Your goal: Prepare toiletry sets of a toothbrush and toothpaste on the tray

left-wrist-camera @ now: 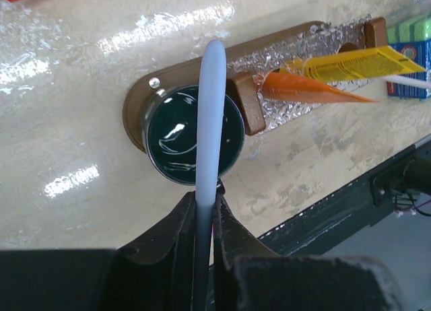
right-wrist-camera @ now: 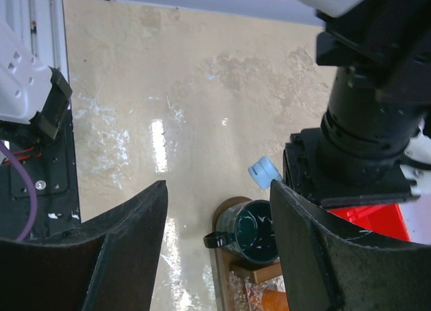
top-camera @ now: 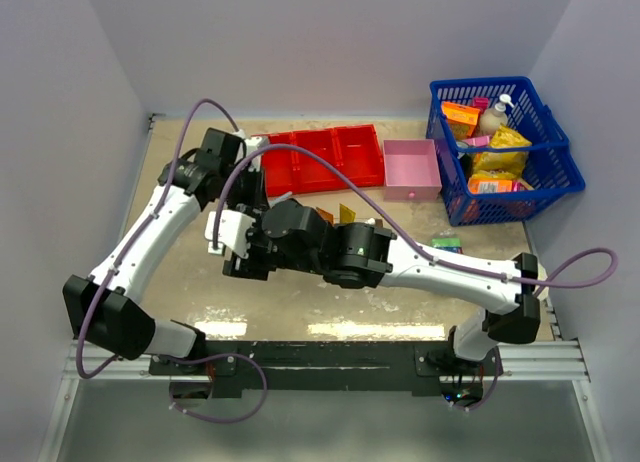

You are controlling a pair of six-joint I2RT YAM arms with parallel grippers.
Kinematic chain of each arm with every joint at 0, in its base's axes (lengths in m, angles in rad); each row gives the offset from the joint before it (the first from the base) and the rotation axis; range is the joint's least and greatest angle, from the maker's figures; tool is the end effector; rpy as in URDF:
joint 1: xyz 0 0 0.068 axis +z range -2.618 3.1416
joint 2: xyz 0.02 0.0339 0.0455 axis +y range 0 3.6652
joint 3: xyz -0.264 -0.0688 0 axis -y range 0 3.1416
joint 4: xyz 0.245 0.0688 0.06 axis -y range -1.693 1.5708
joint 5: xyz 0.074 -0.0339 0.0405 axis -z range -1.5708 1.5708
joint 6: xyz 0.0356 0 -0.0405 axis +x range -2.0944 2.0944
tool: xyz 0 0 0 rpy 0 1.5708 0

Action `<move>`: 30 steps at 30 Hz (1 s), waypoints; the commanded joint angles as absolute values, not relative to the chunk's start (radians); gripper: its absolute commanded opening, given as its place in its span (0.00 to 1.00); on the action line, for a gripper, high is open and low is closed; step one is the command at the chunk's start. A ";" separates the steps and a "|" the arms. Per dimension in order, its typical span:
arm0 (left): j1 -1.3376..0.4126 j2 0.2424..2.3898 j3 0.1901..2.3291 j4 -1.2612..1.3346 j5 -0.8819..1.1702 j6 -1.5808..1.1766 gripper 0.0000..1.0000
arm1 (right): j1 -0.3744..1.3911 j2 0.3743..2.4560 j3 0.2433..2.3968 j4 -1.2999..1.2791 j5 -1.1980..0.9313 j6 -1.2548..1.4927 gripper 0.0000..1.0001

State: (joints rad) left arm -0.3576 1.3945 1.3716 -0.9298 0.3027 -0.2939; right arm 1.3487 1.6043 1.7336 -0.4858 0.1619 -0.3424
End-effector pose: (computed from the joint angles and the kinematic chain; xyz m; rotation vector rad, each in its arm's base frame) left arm 0.2610 -0.1089 0.3398 0.2076 2.5736 -0.6361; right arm 0.0863 0.3561 0.4304 -1.3892 1.3785 0.5157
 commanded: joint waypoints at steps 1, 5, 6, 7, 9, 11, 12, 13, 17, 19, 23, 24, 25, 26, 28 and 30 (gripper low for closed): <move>-0.403 1.371 1.428 -0.997 0.293 -0.268 0.00 | 1.362 1.617 1.747 -0.431 0.178 -0.448 0.65; -0.429 1.364 1.437 -1.017 0.273 -0.268 0.00 | 1.364 1.638 1.723 -0.385 0.201 -0.526 0.68; -0.433 1.361 1.437 -1.020 0.272 -0.268 0.00 | 1.364 1.643 1.721 -0.384 0.202 -0.537 0.69; -0.440 1.358 1.437 -1.023 0.268 -0.268 0.00 | 1.364 1.649 1.721 -0.382 0.207 -0.544 0.69; -0.448 1.353 1.437 -1.025 0.261 -0.268 0.00 | 1.364 1.667 1.713 -0.377 0.230 -0.567 0.70; -0.454 1.348 1.436 -1.029 0.250 -0.267 0.00 | 1.364 1.678 1.706 -0.376 0.253 -0.589 0.71; -0.459 1.342 1.434 -1.029 0.250 -0.265 0.00 | 1.364 1.689 1.706 -0.380 0.265 -0.592 0.71; -0.460 1.341 1.436 -1.029 0.250 -0.265 0.00 | 1.364 1.697 1.707 -0.387 0.268 -0.598 0.71; -0.468 1.335 1.437 -1.031 0.250 -0.264 0.00 | 1.364 1.723 1.710 -0.410 0.281 -0.607 0.70; -0.474 1.333 1.440 -1.031 0.253 -0.262 0.00 | 1.365 1.732 1.704 -0.405 0.296 -0.618 0.69; -0.480 1.328 1.442 -1.032 0.249 -0.261 0.00 | 1.364 1.733 1.686 -0.364 0.328 -0.637 0.67; -0.483 1.328 1.442 -1.034 0.245 -0.261 0.00 | 1.364 1.732 1.683 -0.359 0.333 -0.638 0.66; -0.485 1.330 1.442 -1.034 0.244 -0.259 0.00 | 1.364 1.729 1.683 -0.356 0.339 -0.643 0.66; -0.485 1.330 1.442 -1.034 0.244 -0.259 0.00 | 1.364 1.729 1.678 -0.350 0.342 -0.644 0.64; -0.489 1.330 1.443 -1.034 0.239 -0.258 0.00 | 1.362 1.727 1.674 -0.347 0.354 -0.650 0.63; -0.494 1.328 1.445 -1.035 0.235 -0.258 0.00 | 1.364 1.726 1.666 -0.342 0.374 -0.655 0.61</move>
State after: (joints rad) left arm -0.4820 1.3605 1.3991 -1.0294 0.2481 -0.2722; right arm 1.3613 1.7554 1.6768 -0.4000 0.3222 -0.6262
